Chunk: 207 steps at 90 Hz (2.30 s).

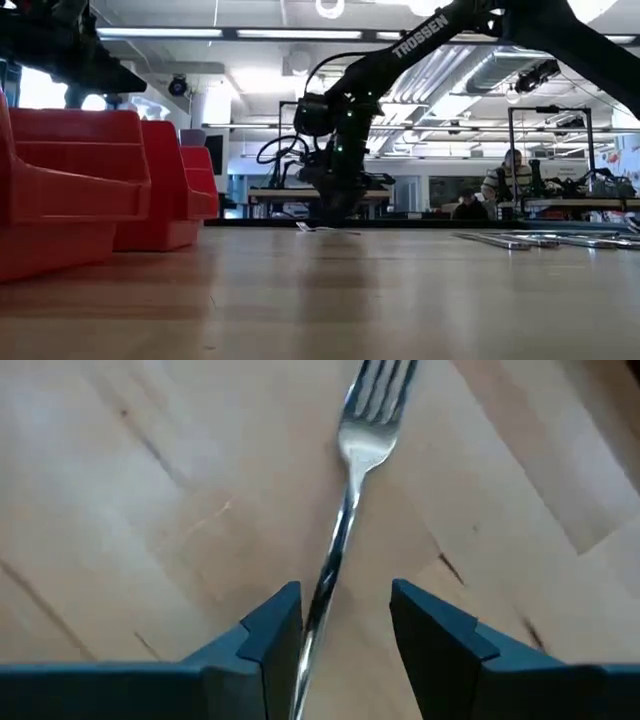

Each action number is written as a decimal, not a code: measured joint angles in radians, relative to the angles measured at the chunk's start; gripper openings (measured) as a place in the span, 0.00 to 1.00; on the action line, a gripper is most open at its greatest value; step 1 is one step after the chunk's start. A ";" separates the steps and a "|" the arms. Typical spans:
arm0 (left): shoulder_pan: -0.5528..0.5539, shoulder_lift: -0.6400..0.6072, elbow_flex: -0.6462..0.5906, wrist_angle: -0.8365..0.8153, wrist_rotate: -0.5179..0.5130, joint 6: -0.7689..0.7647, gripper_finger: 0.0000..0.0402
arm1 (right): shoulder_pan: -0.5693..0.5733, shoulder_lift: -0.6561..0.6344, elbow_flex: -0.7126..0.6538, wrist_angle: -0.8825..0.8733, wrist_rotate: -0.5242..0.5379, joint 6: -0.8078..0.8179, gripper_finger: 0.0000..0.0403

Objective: Sort silverware
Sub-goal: Put the silver fork in the top red bin

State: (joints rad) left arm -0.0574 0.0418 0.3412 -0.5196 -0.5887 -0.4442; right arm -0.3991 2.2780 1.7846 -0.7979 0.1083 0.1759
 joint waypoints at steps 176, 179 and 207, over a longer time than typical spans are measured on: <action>0.000 0.005 0.000 -0.006 0.001 -0.026 0.00 | 0.433 0.017 -0.002 -0.074 -0.137 -0.278 0.47; 0.000 0.006 0.000 -0.006 0.001 -0.026 0.00 | 0.437 0.024 0.000 -0.051 -0.137 -0.286 0.47; 0.000 0.006 0.000 -0.007 0.001 -0.026 0.00 | 0.479 0.069 0.007 -0.081 -0.030 -0.253 0.20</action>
State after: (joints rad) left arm -0.0578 0.0475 0.3412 -0.5263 -0.5877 -0.4698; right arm 0.0799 2.3473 1.7918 -0.8789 0.0779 -0.0775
